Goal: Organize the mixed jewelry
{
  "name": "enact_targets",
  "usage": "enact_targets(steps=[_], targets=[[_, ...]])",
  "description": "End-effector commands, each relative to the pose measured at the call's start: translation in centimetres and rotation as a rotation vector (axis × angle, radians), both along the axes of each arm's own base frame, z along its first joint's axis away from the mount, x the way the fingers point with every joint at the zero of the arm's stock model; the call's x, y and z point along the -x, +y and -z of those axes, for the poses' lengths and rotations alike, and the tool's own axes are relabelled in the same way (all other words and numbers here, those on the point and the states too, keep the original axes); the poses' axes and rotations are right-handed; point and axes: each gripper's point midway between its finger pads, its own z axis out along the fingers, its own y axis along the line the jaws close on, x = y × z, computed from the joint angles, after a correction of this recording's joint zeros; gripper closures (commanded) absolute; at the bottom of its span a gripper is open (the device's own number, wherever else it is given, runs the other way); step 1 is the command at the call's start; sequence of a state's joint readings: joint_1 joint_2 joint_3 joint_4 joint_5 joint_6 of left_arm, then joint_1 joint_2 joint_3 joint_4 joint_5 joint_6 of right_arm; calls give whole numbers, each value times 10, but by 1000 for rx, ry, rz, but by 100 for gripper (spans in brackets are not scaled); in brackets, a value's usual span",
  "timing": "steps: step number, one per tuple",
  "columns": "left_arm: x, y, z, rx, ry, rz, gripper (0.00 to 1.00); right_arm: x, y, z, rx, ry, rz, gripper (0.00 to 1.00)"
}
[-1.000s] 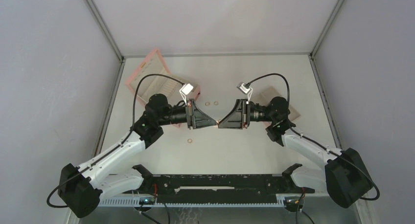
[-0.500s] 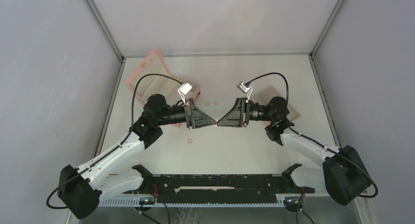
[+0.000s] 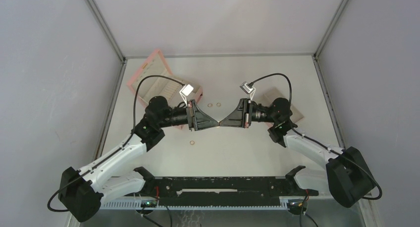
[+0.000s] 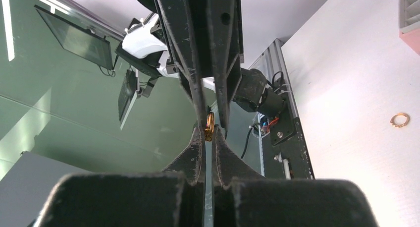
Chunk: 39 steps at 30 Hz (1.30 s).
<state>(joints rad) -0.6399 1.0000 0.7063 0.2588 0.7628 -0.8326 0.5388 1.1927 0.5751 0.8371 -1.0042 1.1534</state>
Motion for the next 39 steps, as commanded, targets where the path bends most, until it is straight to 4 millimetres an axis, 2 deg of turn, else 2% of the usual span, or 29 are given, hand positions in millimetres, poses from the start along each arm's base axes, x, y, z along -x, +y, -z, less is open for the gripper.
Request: enact_targets(steps=[1, 2, 4, 6, 8, 11, 14, 16, 17, 18, 23, 25, 28, 34, 39], targets=[[-8, 4, 5, -61, -7, -42, 60, -5, -1, -7, -12, -37, 45, 100], [-11, 6, 8, -89, -4, -62, 44, -7, -2, -4, 3, -37, 60, 100], [-16, 13, 13, -140, -8, -112, 21, -10, -5, -2, 32, -47, 99, 100], [-22, 24, 16, -175, -2, -171, 10, -15, -10, -1, 62, -63, 144, 100], [-27, 35, 18, -189, 14, -218, 8, -21, -16, -1, 88, -65, 195, 100], [-37, 58, 20, -206, 37, -319, 9, -34, -27, 1, 122, -59, 276, 100], [-55, 87, 27, -246, 71, -510, 10, -51, -41, 7, 196, -51, 404, 100], [-82, 125, 49, -325, 156, -791, 13, -63, -52, 12, 278, -56, 509, 100], [-90, 145, 62, -368, 209, -921, 15, -67, -57, 11, 303, -77, 551, 100], [-95, 156, 71, -391, 241, -998, 17, -69, -62, 15, 338, -74, 577, 100], [-103, 208, 115, -501, 471, -1362, 22, -74, -69, 19, 400, -82, 608, 100], [-106, 222, 126, -521, 505, -1466, 25, -73, -69, 22, 407, -72, 603, 100], [-117, 219, 123, -500, 535, -1499, 29, -72, -68, 24, 410, -65, 595, 100], [-128, 226, 134, -610, 600, -1587, 38, -70, -69, 29, 429, -58, 586, 100], [-139, 212, 149, -625, 642, -1550, 45, -70, -69, 30, 433, -54, 585, 100]])
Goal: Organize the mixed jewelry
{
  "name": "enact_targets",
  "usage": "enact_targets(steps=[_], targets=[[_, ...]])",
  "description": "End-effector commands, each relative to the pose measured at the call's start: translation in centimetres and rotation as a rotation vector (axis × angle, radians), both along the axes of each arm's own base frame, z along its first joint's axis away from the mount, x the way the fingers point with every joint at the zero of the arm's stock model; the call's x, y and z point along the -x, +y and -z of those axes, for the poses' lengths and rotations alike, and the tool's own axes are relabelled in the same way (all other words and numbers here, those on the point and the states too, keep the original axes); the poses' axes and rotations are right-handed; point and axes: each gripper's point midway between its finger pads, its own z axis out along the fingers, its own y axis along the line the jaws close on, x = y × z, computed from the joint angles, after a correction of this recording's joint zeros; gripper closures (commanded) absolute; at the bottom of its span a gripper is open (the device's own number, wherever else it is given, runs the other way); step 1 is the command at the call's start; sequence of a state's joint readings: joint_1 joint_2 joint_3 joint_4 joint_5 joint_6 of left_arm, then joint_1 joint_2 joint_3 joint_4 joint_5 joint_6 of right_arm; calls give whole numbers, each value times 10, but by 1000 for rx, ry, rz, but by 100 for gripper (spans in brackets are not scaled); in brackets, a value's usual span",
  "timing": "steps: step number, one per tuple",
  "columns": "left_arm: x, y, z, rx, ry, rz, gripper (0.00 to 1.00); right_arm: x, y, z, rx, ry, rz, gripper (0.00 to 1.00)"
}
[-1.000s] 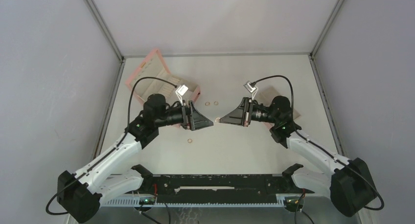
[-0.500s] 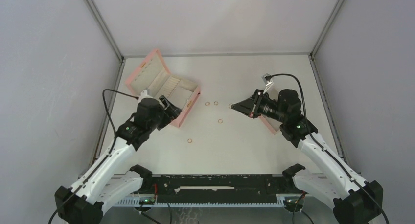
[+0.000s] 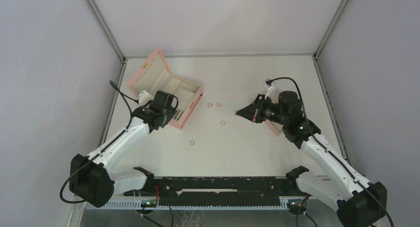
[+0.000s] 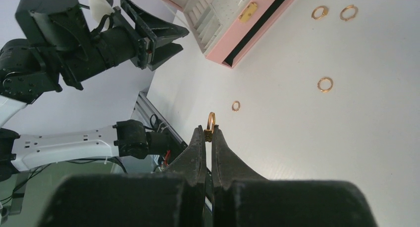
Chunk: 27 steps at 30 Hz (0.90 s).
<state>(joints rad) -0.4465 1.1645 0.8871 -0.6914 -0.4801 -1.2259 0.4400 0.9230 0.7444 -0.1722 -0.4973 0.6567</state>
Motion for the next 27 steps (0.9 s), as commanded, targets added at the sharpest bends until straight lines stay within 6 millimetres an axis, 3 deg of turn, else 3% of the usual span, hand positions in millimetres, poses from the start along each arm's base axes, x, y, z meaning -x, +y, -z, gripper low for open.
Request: enact_targets(steps=[1, 8, 15, 22, 24, 27], targets=[[-14, -2, -1, 12, -4, -54, 47, -6, 0, -14, -3, -54, 5, 100], [-20, -13, 24, 26, 53, -32, 54, -4, -1, -12, 4, -50, 1, 100], [-18, -17, 39, 38, 90, -26, 75, -4, -2, -9, 16, -44, 5, 100], [-5, -12, 53, 31, 127, -25, 85, -6, 1, -7, 12, -34, -4, 100], [-2, -14, 56, 30, 134, 6, 98, -6, 2, -7, 8, -30, -7, 100], [0, -19, 56, -1, 148, 113, 100, -7, 3, -7, 2, -31, -11, 100]])
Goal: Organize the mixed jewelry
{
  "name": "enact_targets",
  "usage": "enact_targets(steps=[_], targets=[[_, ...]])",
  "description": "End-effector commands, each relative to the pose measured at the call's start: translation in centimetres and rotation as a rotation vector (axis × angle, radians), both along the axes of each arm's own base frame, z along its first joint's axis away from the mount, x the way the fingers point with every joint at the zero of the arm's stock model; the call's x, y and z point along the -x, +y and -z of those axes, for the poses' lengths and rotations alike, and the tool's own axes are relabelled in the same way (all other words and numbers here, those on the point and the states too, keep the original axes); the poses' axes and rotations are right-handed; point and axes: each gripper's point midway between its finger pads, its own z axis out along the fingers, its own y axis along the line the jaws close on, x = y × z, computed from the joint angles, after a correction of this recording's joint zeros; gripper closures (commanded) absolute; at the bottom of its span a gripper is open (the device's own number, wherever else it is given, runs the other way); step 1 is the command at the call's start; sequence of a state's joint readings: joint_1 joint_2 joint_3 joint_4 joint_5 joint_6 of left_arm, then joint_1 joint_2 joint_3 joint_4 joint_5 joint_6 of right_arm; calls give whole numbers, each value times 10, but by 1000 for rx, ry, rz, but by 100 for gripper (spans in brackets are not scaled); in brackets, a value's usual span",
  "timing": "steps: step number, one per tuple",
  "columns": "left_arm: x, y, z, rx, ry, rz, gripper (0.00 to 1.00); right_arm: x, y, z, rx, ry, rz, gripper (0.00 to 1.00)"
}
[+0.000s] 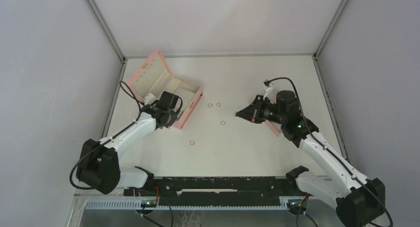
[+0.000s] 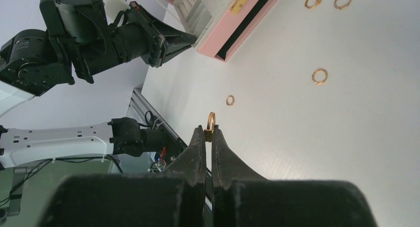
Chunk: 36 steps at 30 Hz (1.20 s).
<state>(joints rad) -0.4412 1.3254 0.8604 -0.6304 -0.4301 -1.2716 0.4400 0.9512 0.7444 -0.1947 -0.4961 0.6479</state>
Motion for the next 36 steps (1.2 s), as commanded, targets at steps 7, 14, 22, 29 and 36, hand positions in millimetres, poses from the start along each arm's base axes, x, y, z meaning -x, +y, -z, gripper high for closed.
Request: enact_targets(steps=[7, 14, 22, 29, 36], targets=[[16, -24, -8, -72, -17, 542, 100, -8, 4, -20, 20, -91, -15, 100], [32, -30, 5, -92, 32, 732, 100, -13, 9, -18, 93, -95, -19, 100], [36, -20, 11, -106, 50, 656, 100, -13, 15, -18, 115, -105, -22, 100], [34, 8, -1, -159, 19, 493, 100, -15, 20, -9, 254, -105, -11, 100], [46, 62, 1, -176, 28, 247, 100, -23, 33, -5, 410, -115, -12, 100]])
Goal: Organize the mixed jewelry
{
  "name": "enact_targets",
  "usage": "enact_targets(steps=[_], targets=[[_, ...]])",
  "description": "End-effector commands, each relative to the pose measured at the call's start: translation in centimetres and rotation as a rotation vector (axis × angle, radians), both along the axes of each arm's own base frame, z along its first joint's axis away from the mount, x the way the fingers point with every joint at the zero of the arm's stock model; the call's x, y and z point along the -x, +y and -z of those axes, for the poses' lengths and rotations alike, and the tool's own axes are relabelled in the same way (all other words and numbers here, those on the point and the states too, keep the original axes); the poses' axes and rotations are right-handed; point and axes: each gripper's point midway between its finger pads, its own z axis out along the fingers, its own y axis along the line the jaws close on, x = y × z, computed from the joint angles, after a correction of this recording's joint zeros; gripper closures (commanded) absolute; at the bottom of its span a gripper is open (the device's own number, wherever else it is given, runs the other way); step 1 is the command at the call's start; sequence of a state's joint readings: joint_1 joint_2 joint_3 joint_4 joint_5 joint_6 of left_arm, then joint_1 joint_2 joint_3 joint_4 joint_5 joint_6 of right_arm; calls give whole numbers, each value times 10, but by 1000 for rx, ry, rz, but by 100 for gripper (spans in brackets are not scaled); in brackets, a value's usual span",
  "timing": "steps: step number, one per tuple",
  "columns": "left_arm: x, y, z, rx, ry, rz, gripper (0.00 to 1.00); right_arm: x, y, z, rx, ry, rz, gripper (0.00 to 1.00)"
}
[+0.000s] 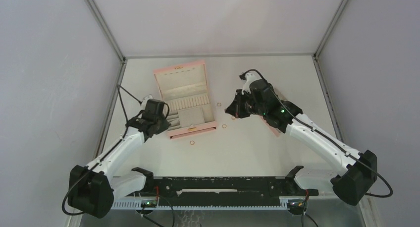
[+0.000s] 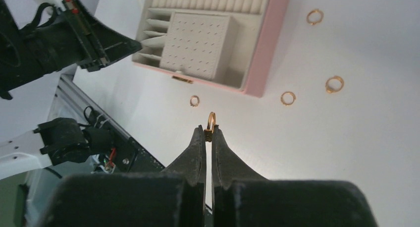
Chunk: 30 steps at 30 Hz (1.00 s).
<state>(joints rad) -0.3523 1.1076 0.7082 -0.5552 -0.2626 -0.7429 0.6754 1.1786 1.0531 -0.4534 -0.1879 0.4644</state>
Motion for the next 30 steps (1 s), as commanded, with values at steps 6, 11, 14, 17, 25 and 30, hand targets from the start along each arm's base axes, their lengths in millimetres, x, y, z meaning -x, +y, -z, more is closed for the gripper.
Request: enact_targets(steps=[6, 11, 14, 17, 25, 30], targets=[[31, 68, 9, -57, -11, -311, 100, -16, 17, 0, 118, -57, -6, 100], [36, 56, 18, 10, -6, -268, 100, -20, 32, 7, 172, -71, -32, 100], [37, 42, 25, 55, 23, -201, 100, -24, 45, 6, 211, -73, -58, 100], [35, 33, 26, 90, 23, -159, 97, -33, 62, 0, 265, -89, -62, 100], [41, 40, -26, 65, -38, -140, 22, -72, 105, 21, 460, -84, 17, 100], [48, 43, -92, 83, -202, -109, 22, -97, 129, 33, 504, -115, 50, 100]])
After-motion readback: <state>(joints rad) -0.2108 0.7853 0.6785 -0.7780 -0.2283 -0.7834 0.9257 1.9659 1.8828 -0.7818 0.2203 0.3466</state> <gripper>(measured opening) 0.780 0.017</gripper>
